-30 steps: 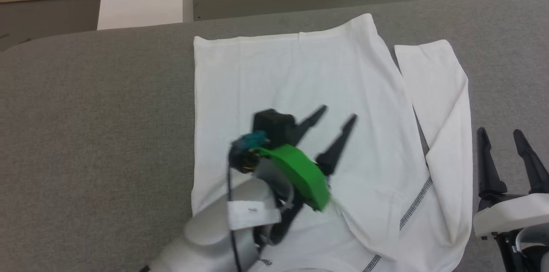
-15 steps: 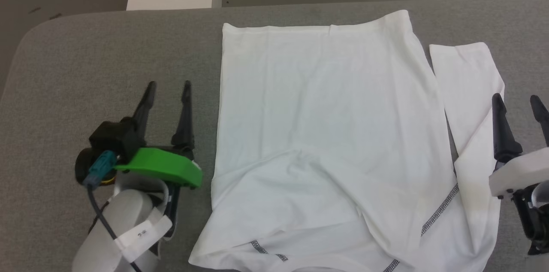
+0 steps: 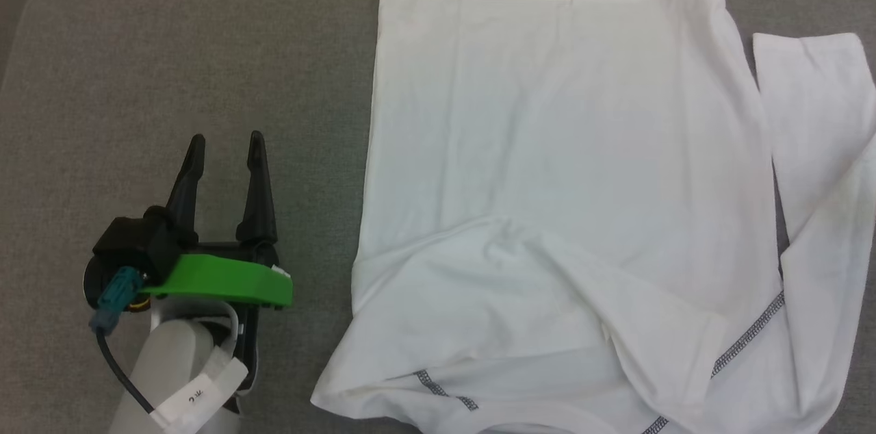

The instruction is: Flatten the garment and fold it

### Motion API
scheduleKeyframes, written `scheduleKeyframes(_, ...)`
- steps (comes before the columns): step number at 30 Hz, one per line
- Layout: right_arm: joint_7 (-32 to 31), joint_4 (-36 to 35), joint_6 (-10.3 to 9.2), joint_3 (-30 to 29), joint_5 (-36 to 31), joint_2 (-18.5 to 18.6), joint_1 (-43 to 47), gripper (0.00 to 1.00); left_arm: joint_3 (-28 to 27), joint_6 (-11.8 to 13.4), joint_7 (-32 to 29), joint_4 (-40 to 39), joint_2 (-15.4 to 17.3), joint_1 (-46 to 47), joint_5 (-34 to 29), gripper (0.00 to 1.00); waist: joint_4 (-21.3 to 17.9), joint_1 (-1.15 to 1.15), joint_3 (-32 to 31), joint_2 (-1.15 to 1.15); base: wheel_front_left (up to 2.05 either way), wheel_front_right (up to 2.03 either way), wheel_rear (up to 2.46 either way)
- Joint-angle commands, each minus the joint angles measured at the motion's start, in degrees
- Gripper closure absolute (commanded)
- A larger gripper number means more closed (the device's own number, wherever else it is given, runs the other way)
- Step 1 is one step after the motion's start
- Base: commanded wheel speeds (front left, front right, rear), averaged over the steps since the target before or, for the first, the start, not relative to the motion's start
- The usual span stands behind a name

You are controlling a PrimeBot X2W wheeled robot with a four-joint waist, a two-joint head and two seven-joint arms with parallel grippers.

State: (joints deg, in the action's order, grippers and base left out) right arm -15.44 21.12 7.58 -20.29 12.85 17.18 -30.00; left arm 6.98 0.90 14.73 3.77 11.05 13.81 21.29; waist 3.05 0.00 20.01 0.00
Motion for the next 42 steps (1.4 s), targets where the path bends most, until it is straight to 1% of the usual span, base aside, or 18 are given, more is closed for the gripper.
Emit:
scheduleKeyframes(1, -0.57, 1.3, -0.09, 0.12, -0.31, 1.01, -2.29, 0.0, -0.75, -0.74, 0.27, -0.38, -0.67, -0.23, -1.14, 0.0, 2.1, 0.0, 4.46, 0.0, 0.0, 0.0, 0.0)
scheduleKeyframes(6, -3.21, 6.16, -0.09, -1.87, -0.48, 2.62, -9.55, 0.0, -3.25, -2.82, 0.27, -2.08, -2.9, 0.7, -3.1, 0.0, 3.53, 0.0, 8.82, 0.0, 0.0, 0.0, 0.0)
scheduleKeyframes(9, -5.72, 8.07, -0.09, -2.73, -1.37, 3.66, -12.79, 0.0, -4.54, -3.64, 0.27, -3.09, -3.68, 1.1, -4.14, 0.0, 4.32, 0.0, 11.09, 0.0, 0.0, 0.0, 0.0)
scheduleKeyframes(14, -13.09, 10.9, -0.09, -4.83, -4.74, 4.86, -16.63, 0.0, -6.31, -5.03, 0.27, -4.69, -4.77, 1.8, -5.34, 0.0, 5.55, 0.0, 13.71, 0.0, 0.0, 0.0, 0.0)
scheduleKeyframes(17, -16.82, 11.24, -0.09, -6.31, -5.61, 4.5, -17.92, 0.0, -7.43, -5.65, 0.27, -4.96, -5.31, 1.9, -5.59, 0.0, 5.94, 0.0, 14.57, 0.0, 0.0, 0.0, 0.0)
scheduleKeyframes(18, -18.48, 11.26, -0.09, -6.61, -5.99, 4.35, -18.12, 0.27, -7.79, -5.86, 0.27, -5.01, -5.49, 1.85, -5.76, 0.0, 5.96, 0.0, 14.69, 0.0, 0.0, 0.0, 0.0)
scheduleKeyframes(19, -19.97, 11.04, -0.09, -6.49, -6.4, 4.39, -18.15, 0.6, -8.11, -6.05, 0.27, -5.04, -5.66, 1.76, -5.95, 0.0, 5.97, 0.0, 14.75, 0.0, 0.0, 0.0, 0.0)
scheduleKeyframes(20, -20.92, 10.73, -0.09, -6.46, -6.69, 4.5, -18.04, 0.78, -8.4, -6.16, 0.27, -5.07, -5.8, 1.68, -6.13, 0.0, 5.94, 0.0, 14.73, 0.0, 0.0, 0.0, 0.0)
scheduleKeyframes(21, -21.93, 10.33, -0.09, -6.47, -7.16, 4.74, -17.63, 1.0, -8.8, -6.28, 0.27, -5.09, -5.99, 1.57, -6.26, 0.0, 5.86, 0.0, 14.54, 0.0, 0.0, 0.0, 0.0)
scheduleKeyframes(23, -23.27, 9.47, -0.09, -6.46, -7.71, 5.02, -16.47, 1.0, -9.23, -6.5, 0.27, -4.97, -6.31, 1.25, -6.58, 0.0, 5.66, 0.0, 13.88, 0.0, 0.0, 0.0, 0.0)
scheduleKeyframes(26, -23.45, 7.31, -0.09, -6.74, -8.24, 5.21, -14.48, 1.0, -9.55, -6.8, 0.27, -4.64, -6.66, 0.81, -7.08, 0.0, 5.18, 0.0, 12.45, 0.0, 0.0, 0.0, 0.0)
scheduleKeyframes(30, -21.32, 2.85, -0.09, -7.26, -8.86, 5.39, -11.09, 1.0, -10.01, -7.27, 0.27, -3.33, -6.87, 0.48, -7.48, 0.0, 4.33, 0.0, 9.13, 0.0, 0.0, 0.0, 0.0)
scheduleKeyframes(34, -19.62, -3.29, -0.09, -5.66, -7.43, 5.45, -7.08, 1.0, -10.35, -7.67, 0.27, -1.46, -6.75, -0.83, -7.64, 0.0, 3.07, 0.0, 4.86, 0.0, 0.0, 0.0, 0.0)
scheduleKeyframes(38, -20.43, -12.02, -0.09, -3.43, -6.55, 6.43, -1.63, 1.0, -9.69, -7.89, 0.27, 1.16, -6.45, -2.6, -7.75, 0.0, 2.51, 0.0, -0.19, 0.0, 0.0, 0.0, 0.0)
scheduleKeyframes(42, -23.65, -24.99, -0.09, -0.29, -4.28, 5.6, 5.3, 1.0, -8.5, -8.01, 0.27, 2.9, -6.45, -4.66, -8.11, 0.0, 2.48, 0.0, -5.01, 0.0, 0.0, 0.0, 0.0)
